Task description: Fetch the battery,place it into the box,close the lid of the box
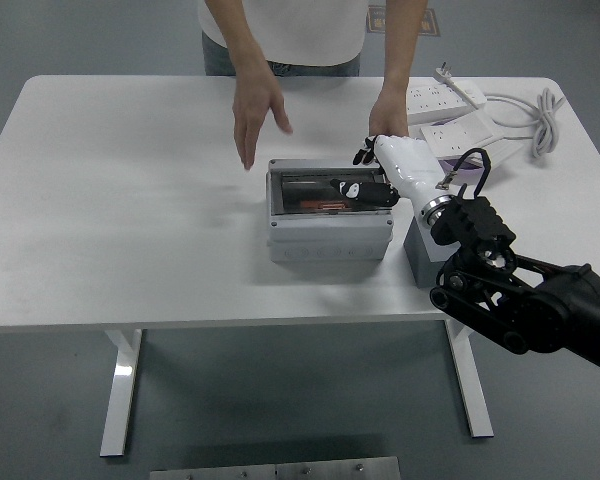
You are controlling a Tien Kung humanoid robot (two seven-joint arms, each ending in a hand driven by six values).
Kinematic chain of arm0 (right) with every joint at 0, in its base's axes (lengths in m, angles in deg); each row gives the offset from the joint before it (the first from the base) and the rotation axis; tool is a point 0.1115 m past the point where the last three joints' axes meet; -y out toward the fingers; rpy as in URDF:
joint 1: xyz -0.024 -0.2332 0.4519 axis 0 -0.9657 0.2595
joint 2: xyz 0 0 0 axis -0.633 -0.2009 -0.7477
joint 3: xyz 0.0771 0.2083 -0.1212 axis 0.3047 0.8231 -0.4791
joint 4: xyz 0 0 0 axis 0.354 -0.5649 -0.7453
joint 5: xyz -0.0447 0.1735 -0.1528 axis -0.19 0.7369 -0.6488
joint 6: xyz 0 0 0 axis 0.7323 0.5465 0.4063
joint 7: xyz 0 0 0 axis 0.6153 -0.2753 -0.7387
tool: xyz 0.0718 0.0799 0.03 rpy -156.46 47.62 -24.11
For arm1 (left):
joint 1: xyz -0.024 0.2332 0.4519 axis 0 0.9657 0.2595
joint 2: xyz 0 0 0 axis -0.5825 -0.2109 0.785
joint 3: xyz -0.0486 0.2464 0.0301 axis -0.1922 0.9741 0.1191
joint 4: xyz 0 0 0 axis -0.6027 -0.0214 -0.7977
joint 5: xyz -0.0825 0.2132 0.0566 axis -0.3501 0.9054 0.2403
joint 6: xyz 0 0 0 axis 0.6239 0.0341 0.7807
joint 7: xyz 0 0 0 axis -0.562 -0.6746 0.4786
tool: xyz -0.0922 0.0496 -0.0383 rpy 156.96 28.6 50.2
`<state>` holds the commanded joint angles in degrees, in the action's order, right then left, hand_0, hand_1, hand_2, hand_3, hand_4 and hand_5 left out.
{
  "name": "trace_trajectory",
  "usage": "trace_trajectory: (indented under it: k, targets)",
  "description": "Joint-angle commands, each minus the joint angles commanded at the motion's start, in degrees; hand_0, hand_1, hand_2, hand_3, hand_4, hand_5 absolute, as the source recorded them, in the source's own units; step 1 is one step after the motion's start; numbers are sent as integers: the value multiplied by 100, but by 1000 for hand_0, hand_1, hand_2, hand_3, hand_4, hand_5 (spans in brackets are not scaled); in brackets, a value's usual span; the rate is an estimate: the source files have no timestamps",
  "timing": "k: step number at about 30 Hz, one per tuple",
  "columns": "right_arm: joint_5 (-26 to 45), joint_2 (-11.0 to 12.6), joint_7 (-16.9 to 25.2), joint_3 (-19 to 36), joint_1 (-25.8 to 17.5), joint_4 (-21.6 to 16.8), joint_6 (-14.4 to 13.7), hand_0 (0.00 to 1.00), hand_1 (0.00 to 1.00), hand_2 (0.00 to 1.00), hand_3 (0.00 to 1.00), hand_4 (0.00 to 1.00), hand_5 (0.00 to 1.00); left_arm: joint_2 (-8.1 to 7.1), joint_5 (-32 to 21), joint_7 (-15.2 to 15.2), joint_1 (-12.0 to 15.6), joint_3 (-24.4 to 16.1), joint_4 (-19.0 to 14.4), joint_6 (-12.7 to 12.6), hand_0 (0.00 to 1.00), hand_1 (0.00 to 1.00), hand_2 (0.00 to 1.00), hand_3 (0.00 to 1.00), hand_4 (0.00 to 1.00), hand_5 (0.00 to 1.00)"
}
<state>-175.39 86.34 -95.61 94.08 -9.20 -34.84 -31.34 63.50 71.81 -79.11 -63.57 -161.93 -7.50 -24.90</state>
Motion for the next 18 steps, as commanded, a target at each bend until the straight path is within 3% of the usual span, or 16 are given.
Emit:
trace_trajectory:
  k: [2, 9, 18]
  targets:
    - [-32, 62, 22, 202, -74, -6, 18, 209, 434, 497, 472, 819, 604, 4, -12, -2, 1, 8, 1, -2, 573, 717, 666, 613, 698, 185]
    - [-55, 282, 324, 1014, -501, -48, -220, 218, 440, 497, 491, 807, 588, 29, -44, -26, 28, 28, -7, -1, 574, 717, 666, 613, 698, 187]
    - [657, 298, 1179, 2146, -1133, 18, -720, 214, 432, 486, 489, 797, 578, 60, -75, -75, 58, 45, -33, -20, 574, 717, 665, 613, 698, 187]
